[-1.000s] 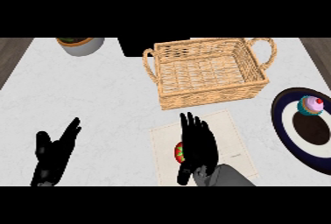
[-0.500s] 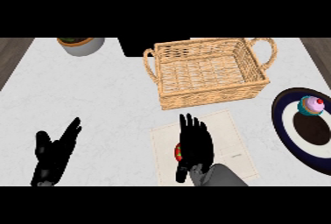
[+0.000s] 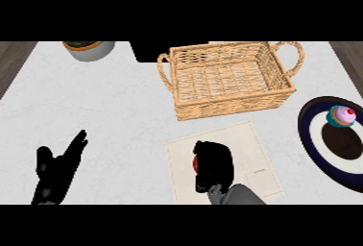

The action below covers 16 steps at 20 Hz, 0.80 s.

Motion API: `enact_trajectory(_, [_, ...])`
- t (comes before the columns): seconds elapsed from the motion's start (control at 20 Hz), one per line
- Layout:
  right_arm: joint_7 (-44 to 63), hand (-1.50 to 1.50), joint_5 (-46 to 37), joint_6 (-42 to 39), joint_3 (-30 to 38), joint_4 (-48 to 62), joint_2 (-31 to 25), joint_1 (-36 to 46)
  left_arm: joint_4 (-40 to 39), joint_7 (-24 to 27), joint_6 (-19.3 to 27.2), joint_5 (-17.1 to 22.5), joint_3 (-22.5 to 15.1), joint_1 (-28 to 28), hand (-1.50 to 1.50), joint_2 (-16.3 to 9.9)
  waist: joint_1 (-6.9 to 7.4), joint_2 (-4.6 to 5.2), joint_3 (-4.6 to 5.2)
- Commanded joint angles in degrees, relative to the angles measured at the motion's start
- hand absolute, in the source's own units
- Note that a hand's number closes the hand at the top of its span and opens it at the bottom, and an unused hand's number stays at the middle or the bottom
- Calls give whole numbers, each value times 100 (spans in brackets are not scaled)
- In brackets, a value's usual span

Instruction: Pick the tomato from the placemat and place it in the basket

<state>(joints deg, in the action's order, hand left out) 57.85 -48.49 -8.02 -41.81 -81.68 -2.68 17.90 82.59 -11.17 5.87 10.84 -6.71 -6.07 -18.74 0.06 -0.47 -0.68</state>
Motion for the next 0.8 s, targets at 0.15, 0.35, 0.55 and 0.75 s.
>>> enact_trajectory(0.15, [8,150,-455,-196,-49,348,79,176,-331,-146,24,-136,-105,-179,0,233,12,48,69])
enact_trajectory(0.35, [295,150,-147,11,-897,547,258,477,-40,-220,-68,-136,-81,-300,0,141,117,55,68])
enact_trajectory(0.55, [414,150,579,22,-1811,445,263,1310,12,-532,-142,-150,-282,-6,0,216,388,83,65])
enact_trajectory(0.75, [820,150,967,536,-2307,598,264,2034,-97,-589,-179,-120,-44,172,0,62,355,74,68])
